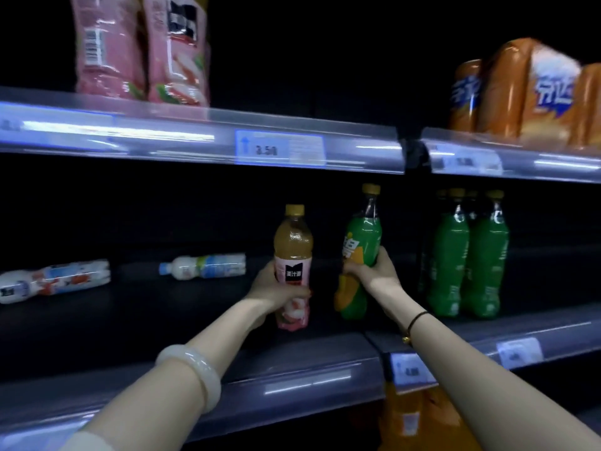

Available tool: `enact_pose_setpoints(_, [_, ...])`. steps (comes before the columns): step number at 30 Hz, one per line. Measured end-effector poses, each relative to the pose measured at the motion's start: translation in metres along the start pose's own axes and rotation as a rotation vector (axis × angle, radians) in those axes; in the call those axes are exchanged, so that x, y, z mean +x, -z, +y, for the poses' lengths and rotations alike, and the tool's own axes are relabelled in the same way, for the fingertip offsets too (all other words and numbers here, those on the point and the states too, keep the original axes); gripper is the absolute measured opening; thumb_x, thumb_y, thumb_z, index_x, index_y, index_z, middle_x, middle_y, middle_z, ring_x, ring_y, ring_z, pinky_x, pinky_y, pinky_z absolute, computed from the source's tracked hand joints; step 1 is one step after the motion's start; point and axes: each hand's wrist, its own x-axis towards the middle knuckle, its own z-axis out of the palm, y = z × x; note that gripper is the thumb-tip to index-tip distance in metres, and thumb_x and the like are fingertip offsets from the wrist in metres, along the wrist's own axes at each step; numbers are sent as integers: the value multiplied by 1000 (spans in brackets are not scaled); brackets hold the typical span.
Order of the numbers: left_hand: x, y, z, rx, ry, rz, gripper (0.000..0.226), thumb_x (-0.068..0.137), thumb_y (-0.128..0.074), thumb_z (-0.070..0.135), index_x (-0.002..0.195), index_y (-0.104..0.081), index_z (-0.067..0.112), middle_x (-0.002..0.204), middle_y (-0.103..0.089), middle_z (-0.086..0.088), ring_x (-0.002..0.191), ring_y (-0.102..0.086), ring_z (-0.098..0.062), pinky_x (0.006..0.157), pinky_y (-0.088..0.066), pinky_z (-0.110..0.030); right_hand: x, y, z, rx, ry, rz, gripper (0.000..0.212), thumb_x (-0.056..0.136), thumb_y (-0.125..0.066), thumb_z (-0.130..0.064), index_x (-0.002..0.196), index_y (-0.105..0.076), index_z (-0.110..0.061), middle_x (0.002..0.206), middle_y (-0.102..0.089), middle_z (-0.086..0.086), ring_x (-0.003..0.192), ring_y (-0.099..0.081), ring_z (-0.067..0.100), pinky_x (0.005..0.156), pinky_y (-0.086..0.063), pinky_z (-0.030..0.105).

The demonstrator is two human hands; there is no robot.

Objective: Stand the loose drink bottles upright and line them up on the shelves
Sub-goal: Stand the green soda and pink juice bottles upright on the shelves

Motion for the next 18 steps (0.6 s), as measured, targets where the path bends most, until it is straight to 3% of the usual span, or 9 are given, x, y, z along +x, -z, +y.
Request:
enact_pose_setpoints(7, [10,-81,15,-23,-30,8,40,65,-78,2,94,-58,19,80,-70,1,68,-65,-12,62,-53,-22,16,65,18,-139,57,61,60,77,-75,-13,124,-38,-10,103,-59,7,88,-56,22,78,-42,27])
enact_pose_setpoints(13, [16,-121,19,-26,-42,49,45,65,-79,2,103,-59,16,91,-71,-6,78,-66,-18,73,-54,-28,25,77,32,-273,137,56,58,72,-77,-16,121,-47,-7,116,-55,14,104,-57,30,89,-47,34])
enact_pose_setpoints(18, [21,-135,20,-3,-34,68,49,62,-81,4,105,-59,15,95,-70,-7,85,-67,-22,80,-55,-33,24,81,31,-379,181,82,66,75,-75,-21,129,-42,-2,125,-49,17,112,-53,35,96,-46,40])
